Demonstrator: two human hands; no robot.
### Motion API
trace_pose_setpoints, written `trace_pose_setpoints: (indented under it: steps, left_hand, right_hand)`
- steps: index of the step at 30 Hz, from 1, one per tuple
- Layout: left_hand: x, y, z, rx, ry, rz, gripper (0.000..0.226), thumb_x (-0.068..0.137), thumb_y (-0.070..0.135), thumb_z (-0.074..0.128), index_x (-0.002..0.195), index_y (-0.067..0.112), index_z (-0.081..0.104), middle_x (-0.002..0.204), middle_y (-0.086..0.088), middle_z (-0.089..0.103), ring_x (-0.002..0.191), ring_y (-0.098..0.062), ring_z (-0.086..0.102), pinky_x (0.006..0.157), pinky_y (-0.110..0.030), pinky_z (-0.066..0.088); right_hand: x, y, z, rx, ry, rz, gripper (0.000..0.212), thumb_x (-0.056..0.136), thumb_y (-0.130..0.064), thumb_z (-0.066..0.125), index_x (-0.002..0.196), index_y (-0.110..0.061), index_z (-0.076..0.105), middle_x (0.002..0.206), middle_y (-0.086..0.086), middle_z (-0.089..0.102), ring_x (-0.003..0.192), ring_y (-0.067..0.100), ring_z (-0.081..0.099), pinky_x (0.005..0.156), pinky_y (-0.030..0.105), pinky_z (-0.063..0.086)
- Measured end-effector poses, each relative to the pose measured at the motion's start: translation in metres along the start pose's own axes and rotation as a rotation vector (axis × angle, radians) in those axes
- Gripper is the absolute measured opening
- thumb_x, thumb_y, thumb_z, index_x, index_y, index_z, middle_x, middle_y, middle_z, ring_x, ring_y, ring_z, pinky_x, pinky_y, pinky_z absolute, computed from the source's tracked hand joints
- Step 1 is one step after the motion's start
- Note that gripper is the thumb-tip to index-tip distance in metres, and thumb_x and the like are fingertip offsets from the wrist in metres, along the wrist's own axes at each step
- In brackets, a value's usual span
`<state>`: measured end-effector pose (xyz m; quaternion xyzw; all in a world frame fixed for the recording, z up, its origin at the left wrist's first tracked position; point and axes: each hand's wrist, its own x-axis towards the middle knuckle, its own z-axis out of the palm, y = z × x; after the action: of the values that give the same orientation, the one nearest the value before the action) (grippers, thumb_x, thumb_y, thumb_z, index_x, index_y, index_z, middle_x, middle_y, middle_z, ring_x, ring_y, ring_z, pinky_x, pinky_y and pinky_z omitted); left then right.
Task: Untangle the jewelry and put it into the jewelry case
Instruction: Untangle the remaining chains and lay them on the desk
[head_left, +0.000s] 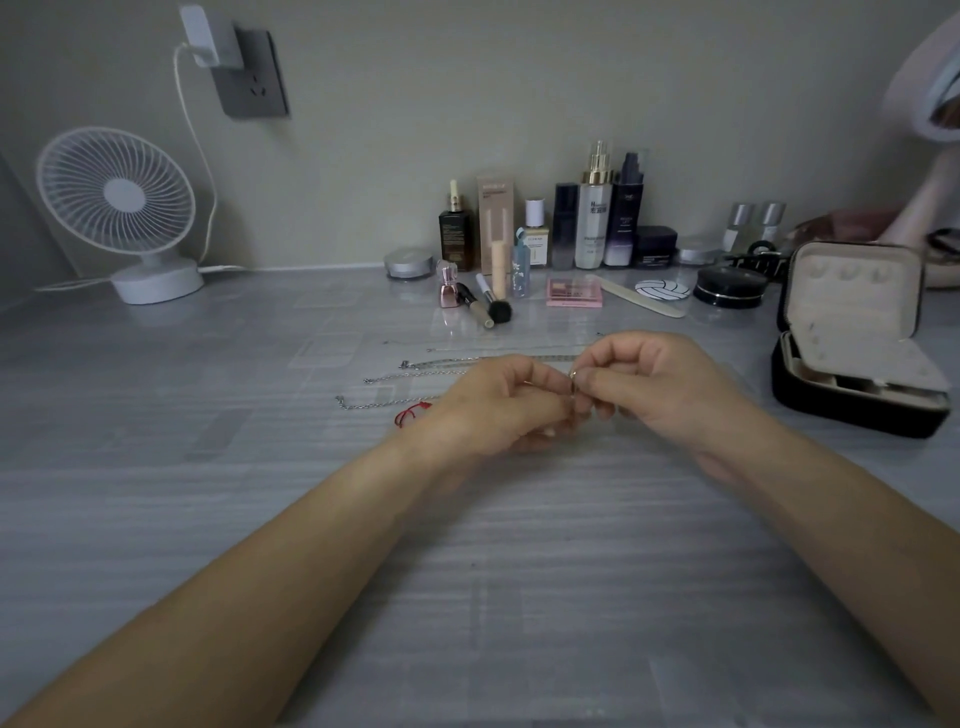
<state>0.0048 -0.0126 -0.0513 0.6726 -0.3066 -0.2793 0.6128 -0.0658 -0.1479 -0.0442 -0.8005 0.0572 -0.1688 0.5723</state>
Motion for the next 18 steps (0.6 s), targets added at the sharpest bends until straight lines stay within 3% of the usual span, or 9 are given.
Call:
trace_pose_setpoints:
  steps: [3,7,12,15,18]
  left_hand:
    - [0.000,-0.002,0.001,0.078,0.002,0.005,0.016,0.079,0.004,0.070,0.082,0.015,0.057,0.078,-0.006,0.068,0.080,-0.018,0.061,0.079,-0.033,0.050]
    - [0.000,0.000,-0.003,0.052,0.013,-0.023,0.011,0.086,0.003,0.061,0.079,0.012,0.059,0.069,0.000,0.068,0.063,-0.007,0.063,0.062,-0.019,0.053]
    - [-0.001,0.003,-0.009,0.053,0.072,-0.022,0.012,0.086,0.010,0.063,0.074,0.015,0.066,0.081,-0.003,0.072,0.074,-0.015,0.066,0.068,-0.024,0.053]
    - [0.000,0.005,-0.012,0.064,0.169,-0.025,0.010,0.083,0.016,0.066,0.074,0.017,0.068,0.086,-0.007,0.072,0.079,-0.019,0.062,0.071,-0.032,0.046]
    - [0.001,0.007,-0.012,-0.003,0.202,-0.052,0.012,0.085,0.021,0.064,0.075,0.014,0.062,0.077,0.000,0.066,0.067,-0.010,0.060,0.060,-0.024,0.044]
  right_hand:
    - [0.000,-0.001,0.000,-0.020,0.015,0.007,0.015,0.082,-0.003,0.062,0.072,-0.013,0.065,0.049,-0.007,0.061,0.044,-0.002,0.050,0.046,0.008,0.038]
    - [0.001,-0.001,-0.003,-0.056,0.082,0.027,0.020,0.081,-0.007,0.060,0.064,-0.017,0.063,0.048,-0.008,0.059,0.045,-0.003,0.047,0.046,0.007,0.037]
    - [0.001,-0.001,-0.004,-0.098,0.103,0.045,0.019,0.078,-0.004,0.058,0.063,-0.014,0.062,0.046,-0.008,0.056,0.045,0.000,0.044,0.046,0.008,0.035]
    - [0.000,-0.001,-0.005,-0.124,0.083,0.047,0.016,0.076,-0.005,0.060,0.063,-0.015,0.063,0.048,-0.009,0.056,0.052,0.006,0.045,0.053,0.014,0.037]
    - [-0.001,0.000,-0.004,-0.145,0.063,0.051,0.013,0.074,-0.009,0.062,0.063,-0.016,0.065,0.049,-0.009,0.058,0.056,0.007,0.048,0.062,0.022,0.039]
